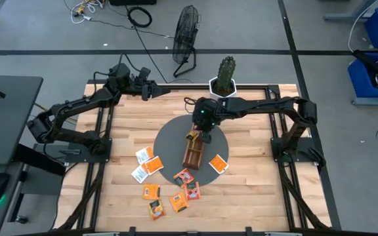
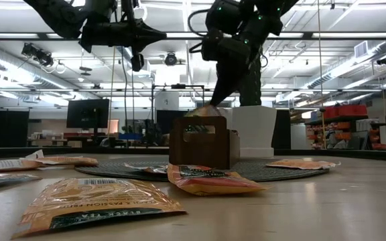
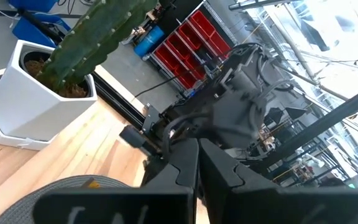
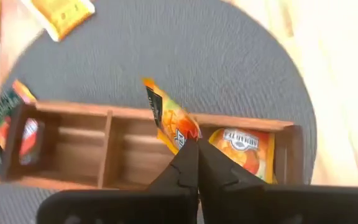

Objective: Pick & Place Tea
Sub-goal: Put the orange tea bag into the top section of the wooden organizer

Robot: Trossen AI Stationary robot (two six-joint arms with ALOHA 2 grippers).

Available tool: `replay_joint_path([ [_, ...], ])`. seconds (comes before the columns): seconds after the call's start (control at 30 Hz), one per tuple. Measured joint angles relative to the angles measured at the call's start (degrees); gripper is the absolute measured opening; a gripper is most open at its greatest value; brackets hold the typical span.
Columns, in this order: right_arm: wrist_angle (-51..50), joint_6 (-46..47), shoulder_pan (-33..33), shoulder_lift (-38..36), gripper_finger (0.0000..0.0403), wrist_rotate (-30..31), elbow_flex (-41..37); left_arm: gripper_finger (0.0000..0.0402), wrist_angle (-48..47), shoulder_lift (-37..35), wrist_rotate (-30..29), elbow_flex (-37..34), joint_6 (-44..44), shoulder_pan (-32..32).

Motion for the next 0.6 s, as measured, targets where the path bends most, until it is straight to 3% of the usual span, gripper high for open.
replay_joint_path([
  [0.3,4.0,9.7,0.0,-6.1,0.0,3.9,0.0,0.0028,0.3,0.0,-0.8,0.0,4.0,0.0],
  [0.6,12.8,18.8,0.0,-14.3,0.0,15.6,0.1,0.0115,17.2,0.0,-3.0,0.0,4.8,0.0],
])
